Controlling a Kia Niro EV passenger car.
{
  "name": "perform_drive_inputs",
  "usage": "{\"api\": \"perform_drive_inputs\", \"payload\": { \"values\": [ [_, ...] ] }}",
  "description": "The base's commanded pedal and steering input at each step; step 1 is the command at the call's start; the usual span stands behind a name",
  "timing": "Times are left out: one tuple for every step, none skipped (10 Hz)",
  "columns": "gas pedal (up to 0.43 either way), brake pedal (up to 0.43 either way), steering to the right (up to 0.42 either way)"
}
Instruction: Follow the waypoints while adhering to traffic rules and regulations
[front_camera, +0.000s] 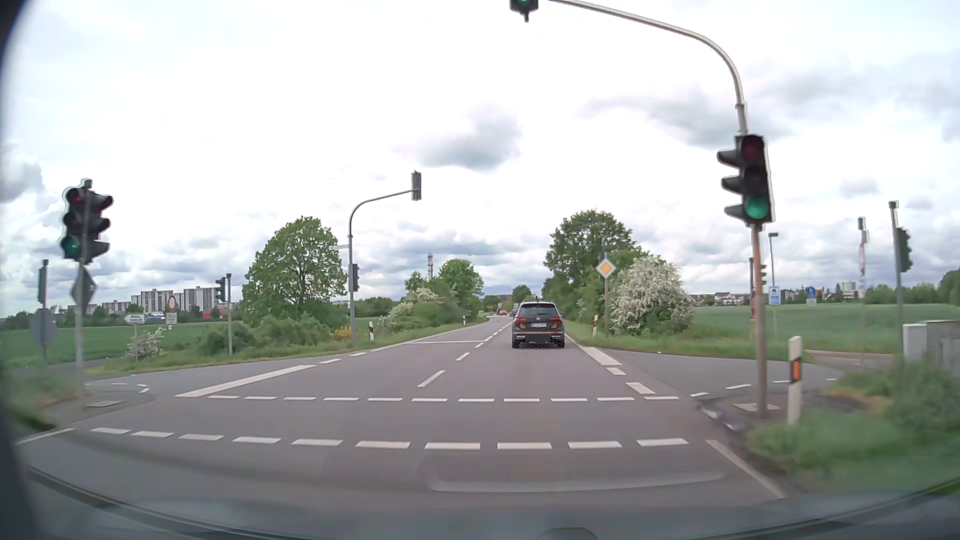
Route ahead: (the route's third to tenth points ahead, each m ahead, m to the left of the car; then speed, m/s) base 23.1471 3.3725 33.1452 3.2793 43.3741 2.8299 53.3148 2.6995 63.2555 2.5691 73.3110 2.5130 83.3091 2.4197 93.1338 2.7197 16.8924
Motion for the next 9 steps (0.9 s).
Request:
{"api": "perform_drive_inputs", "payload": {
  "values": [
    [0.13,0.0,0.002],
    [0.13,0.0,0.002],
    [0.118,0.0,0.002],
    [0.118,0.0,0.001],
    [0.118,0.0,0.001],
    [0.118,0.0,0.001],
    [0.118,0.0,0.001],
    [0.118,0.0,0.001],
    [0.118,0.0,0.001]
  ]
}}
